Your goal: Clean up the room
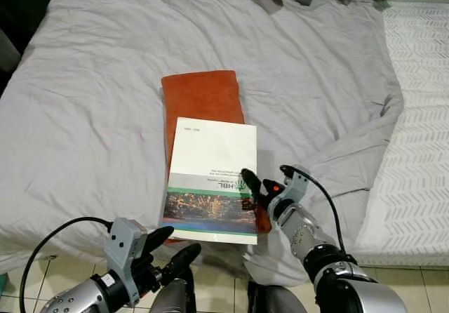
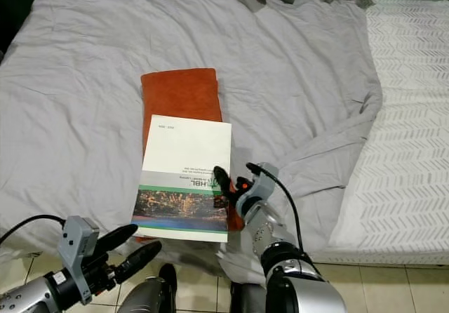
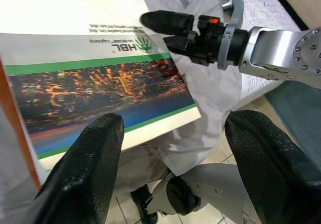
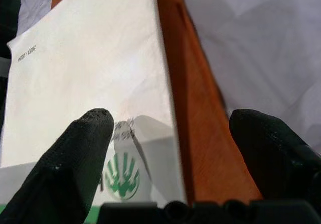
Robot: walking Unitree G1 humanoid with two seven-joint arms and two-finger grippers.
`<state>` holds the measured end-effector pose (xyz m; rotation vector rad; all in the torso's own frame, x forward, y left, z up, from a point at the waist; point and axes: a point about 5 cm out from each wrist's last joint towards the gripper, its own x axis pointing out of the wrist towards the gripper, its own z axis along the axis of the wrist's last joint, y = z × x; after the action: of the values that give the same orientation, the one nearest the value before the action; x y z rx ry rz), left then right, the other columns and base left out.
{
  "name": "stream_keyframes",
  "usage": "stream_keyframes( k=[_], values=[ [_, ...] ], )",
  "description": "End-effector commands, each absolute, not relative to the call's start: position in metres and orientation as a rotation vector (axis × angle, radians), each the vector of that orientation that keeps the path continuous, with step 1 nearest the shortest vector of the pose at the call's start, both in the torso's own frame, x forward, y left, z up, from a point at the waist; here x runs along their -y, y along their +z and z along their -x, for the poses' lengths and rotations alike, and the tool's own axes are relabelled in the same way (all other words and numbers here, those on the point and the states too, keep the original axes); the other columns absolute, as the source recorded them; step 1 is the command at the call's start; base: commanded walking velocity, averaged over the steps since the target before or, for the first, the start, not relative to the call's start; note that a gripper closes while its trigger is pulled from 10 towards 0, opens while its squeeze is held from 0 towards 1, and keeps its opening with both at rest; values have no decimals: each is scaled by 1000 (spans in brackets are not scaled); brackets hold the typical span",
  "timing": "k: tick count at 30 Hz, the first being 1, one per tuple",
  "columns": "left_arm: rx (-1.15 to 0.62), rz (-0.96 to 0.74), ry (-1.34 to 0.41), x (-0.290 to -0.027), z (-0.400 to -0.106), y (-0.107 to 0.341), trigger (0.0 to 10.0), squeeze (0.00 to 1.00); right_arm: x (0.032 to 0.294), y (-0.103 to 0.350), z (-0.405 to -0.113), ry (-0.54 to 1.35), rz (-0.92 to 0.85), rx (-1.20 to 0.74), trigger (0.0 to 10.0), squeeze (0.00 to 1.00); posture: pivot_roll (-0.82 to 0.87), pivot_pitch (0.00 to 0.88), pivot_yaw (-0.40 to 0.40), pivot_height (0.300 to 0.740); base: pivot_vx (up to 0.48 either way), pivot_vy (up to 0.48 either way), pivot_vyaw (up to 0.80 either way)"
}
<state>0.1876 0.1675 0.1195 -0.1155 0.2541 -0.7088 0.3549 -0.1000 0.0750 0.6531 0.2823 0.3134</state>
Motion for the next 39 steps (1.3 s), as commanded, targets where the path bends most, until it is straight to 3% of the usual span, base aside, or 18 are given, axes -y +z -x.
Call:
stream_keyframes(
  k=[1,11,12,14,15,21,26,33,39],
  values=[
    [-274,117,-699,-166,-184,114,10000,0,92,66,-348,354,-668,-328,10000,0,228,402,-44,740,0,0,0],
    [-267,123,-688,-164,-185,112,10000,0,77,59,-341,400,-689,-389,10000,0,232,399,-50,740,0,0,0],
    [-268,124,-688,-164,-185,112,10000,0,74,58,-340,406,-691,-397,2902,0,233,398,-50,740,0,0,0],
    [-269,124,-688,-163,-184,111,10000,0,73,58,-340,407,-693,-401,2902,0,233,398,-50,740,0,0,0],
    [-274,122,-684,-163,-184,108,10000,0,72,57,-340,403,-700,-411,0,0,228,398,-52,740,0,0,0],
    [-231,155,-531,-169,-195,101,10000,0,74,56,-340,390,-717,-418,0,0,215,387,-57,740,0,0,0],
    [-236,222,-502,-164,-197,87,10000,0,79,56,-340,377,-722,-417,0,0,199,371,-68,740,0,0,0],
    [-234,103,-517,-139,-205,39,10000,0,93,63,-348,355,-694,-390,0,0,139,306,-102,740,0,0,0],
    [-231,-15,-567,-132,-210,25,10000,0,97,69,-353,344,-693,-371,0,0,131,267,-105,740,0,0,0]
  ],
)
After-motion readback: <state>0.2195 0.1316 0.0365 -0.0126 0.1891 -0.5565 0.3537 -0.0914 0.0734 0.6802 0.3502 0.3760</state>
